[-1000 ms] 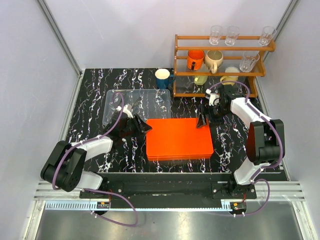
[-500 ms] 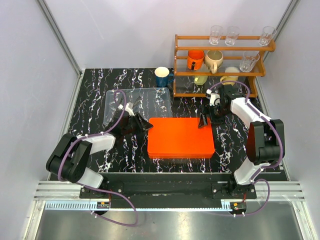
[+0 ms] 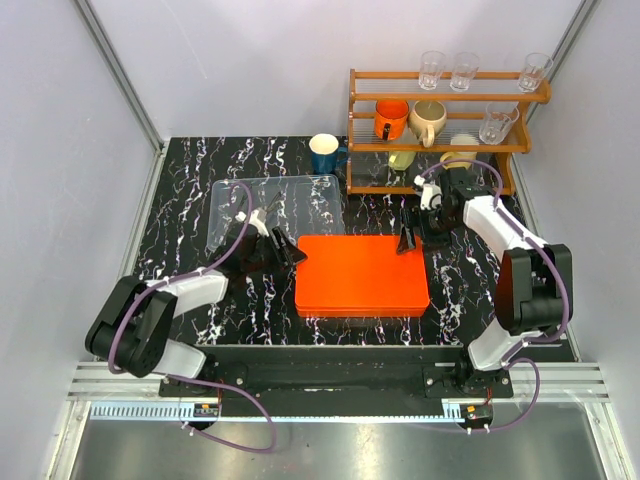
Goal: Pack the cookies
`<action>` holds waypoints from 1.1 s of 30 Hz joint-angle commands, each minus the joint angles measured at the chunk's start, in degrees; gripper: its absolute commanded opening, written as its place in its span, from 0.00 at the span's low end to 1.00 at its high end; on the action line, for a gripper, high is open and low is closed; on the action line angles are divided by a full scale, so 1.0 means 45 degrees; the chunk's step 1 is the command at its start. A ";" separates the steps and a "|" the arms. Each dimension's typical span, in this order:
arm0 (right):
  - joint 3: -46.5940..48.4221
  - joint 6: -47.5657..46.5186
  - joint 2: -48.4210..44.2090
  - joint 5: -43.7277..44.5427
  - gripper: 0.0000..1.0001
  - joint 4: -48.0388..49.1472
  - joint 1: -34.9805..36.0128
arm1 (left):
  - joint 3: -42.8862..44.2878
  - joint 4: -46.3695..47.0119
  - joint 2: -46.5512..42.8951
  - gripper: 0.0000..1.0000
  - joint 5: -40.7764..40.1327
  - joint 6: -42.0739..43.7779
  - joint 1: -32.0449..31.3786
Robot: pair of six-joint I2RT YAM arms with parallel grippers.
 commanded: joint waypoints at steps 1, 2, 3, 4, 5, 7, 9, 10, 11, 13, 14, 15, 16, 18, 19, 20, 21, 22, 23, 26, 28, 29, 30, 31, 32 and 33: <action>0.0190 -0.0150 -0.0764 0.0066 0.87 0.0067 0.0157 | 0.0119 -0.0585 -0.0858 0.63 -0.0203 0.1126 -0.0011; 0.0190 -0.0209 -0.0823 0.0105 0.89 0.0067 0.0157 | 0.0178 -0.0760 -0.1033 0.64 -0.0203 0.1245 0.0028; 0.0209 -0.0229 -0.0901 0.0202 0.90 0.0067 0.0157 | 0.0275 -0.0820 -0.1131 0.66 -0.0087 0.1343 0.0144; 0.0210 -0.0248 -0.0960 0.0222 0.92 0.0067 0.0138 | 0.0315 -0.0840 -0.1229 0.70 0.0011 0.1518 0.0165; 0.0210 -0.0268 -0.0999 0.0223 0.93 0.0067 0.0157 | 0.0373 -0.1091 -0.1404 0.71 0.0050 0.1655 0.0184; 0.0229 -0.0326 -0.1155 0.0339 0.95 0.0047 0.0157 | 0.0608 -0.1405 -0.1522 0.75 0.0323 0.1870 0.0204; 0.0210 -0.0404 -0.1291 0.0514 0.96 0.0008 0.0157 | 0.0880 -0.1835 -0.1620 0.76 0.0731 0.2007 0.0223; 0.0229 -0.0443 -0.1331 0.0574 0.96 -0.0011 0.0157 | 0.0959 -0.1894 -0.1621 0.78 0.0889 0.2066 0.0223; 0.0229 -0.0521 -0.1447 0.0671 0.96 -0.0070 0.0157 | 0.1192 -0.2165 -0.1582 0.79 0.1219 0.2144 0.0243; 0.0288 -0.0755 -0.1604 0.0730 0.96 -0.0245 0.0138 | 0.1544 -0.2440 -0.1485 0.81 0.1650 0.2573 0.0243; 0.0288 -0.0853 -0.1837 0.0711 0.97 -0.0304 0.0157 | 0.1662 -0.2654 -0.1445 0.82 0.2058 0.2826 0.0243; 0.0288 -0.0951 -0.1974 0.0672 0.97 -0.0305 0.0138 | 0.1721 -0.2695 -0.1406 0.82 0.2353 0.2886 0.0243; 0.0288 -0.1106 -0.2130 0.0652 0.98 -0.0363 0.0157 | 0.1760 -0.2696 -0.1309 0.82 0.2607 0.2906 0.0243; 0.0288 -0.1303 -0.2502 0.0360 0.98 -0.0480 0.0157 | 0.1858 -0.2696 -0.1095 0.82 0.3193 0.2887 0.0204; 0.0288 -0.1477 -0.2580 0.0282 0.98 -0.0616 0.0157 | 0.1974 -0.2754 -0.0977 0.82 0.3427 0.2810 0.0223; 0.0288 -0.1595 -0.2717 0.0068 0.98 -0.0694 0.0138 | 0.2034 -0.2812 -0.0841 0.83 0.3894 0.2751 0.0204; 0.0268 -0.1789 -0.2757 -0.0011 0.99 -0.0773 0.0157 | 0.2092 -0.3025 -0.0607 0.84 0.4130 0.2750 0.0204; 0.0268 -0.1888 -0.2757 -0.0128 0.99 -0.0889 0.0138 | 0.2228 -0.3144 -0.0508 0.84 0.4307 0.2750 0.0204; 0.0288 -0.2005 -0.2776 -0.0226 0.99 -0.0968 0.0157 | 0.2229 -0.3261 -0.0411 0.86 0.4618 0.2866 0.0204; 0.0249 -0.2318 -0.2718 -0.0363 0.99 -0.1027 0.0196 | 0.2249 -0.3885 -0.0175 0.88 0.5166 0.3295 0.0184; 0.0210 -0.2513 -0.2776 -0.0170 0.99 -0.0989 0.0313 | 0.1997 -0.4063 -0.0331 0.89 0.5246 0.3666 0.0184; 0.0190 -0.2553 -0.2796 -0.0110 0.99 -0.0949 0.0333 | 0.1898 -0.4353 -0.0428 0.89 0.5304 0.3862 0.0165; 0.0171 -0.2669 -0.2815 -0.0071 0.99 -0.0949 0.0371 | 0.1781 -0.4491 -0.0642 0.89 0.5363 0.3941 0.0184; 0.0113 -0.2709 -0.2816 -0.0012 0.99 -0.0949 0.0410 | 0.1722 -0.4686 -0.0741 0.90 0.5499 0.4154 0.0184; 0.0073 -0.2748 -0.2816 0.0046 0.99 -0.0910 0.0508 | 0.1702 -0.4862 -0.0838 0.90 0.5539 0.4253 0.0184; 0.0015 -0.2768 -0.2796 0.0143 0.99 -0.0871 0.0547 | 0.1721 -0.5405 -0.0975 0.90 0.5558 0.4390 0.0184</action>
